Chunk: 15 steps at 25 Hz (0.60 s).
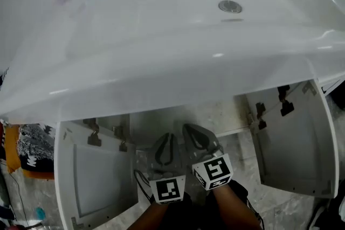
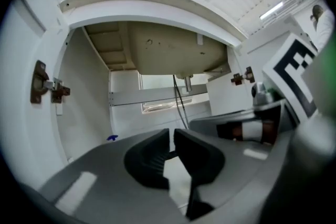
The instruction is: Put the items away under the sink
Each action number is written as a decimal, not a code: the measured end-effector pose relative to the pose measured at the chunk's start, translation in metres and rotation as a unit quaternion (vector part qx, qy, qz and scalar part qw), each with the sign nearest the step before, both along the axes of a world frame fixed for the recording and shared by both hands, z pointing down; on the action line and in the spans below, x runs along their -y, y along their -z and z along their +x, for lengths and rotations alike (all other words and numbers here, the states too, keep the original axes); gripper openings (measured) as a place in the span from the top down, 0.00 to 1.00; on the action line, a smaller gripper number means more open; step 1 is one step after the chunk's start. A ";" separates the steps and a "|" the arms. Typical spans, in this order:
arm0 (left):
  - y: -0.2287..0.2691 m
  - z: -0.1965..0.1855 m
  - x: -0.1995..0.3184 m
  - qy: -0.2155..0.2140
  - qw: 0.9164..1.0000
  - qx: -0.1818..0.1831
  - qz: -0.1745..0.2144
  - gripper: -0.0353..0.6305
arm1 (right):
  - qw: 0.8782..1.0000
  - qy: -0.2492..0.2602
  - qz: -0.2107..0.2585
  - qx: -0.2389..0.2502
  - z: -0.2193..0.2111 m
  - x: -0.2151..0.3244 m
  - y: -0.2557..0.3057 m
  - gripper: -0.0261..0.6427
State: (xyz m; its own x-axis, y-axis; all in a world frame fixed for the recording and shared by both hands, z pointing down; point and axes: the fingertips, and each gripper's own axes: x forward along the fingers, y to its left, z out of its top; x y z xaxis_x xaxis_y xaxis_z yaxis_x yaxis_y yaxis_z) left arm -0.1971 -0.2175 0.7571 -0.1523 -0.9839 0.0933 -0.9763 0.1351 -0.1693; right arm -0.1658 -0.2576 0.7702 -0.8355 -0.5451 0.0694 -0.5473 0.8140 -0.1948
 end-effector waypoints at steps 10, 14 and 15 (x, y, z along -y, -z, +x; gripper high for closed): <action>0.136 0.057 -0.040 -0.027 0.994 -0.054 -0.089 0.93 | 0.996 -0.040 -0.046 -0.060 0.059 -0.048 0.139 0.96; 0.209 0.067 -0.050 -0.030 0.990 -0.066 -0.118 0.93 | 0.993 -0.056 -0.070 -0.077 0.078 -0.062 0.211 0.96; 0.228 0.069 -0.053 -0.031 0.989 -0.070 -0.124 0.93 | 0.992 -0.054 -0.074 -0.084 0.082 -0.067 0.230 0.96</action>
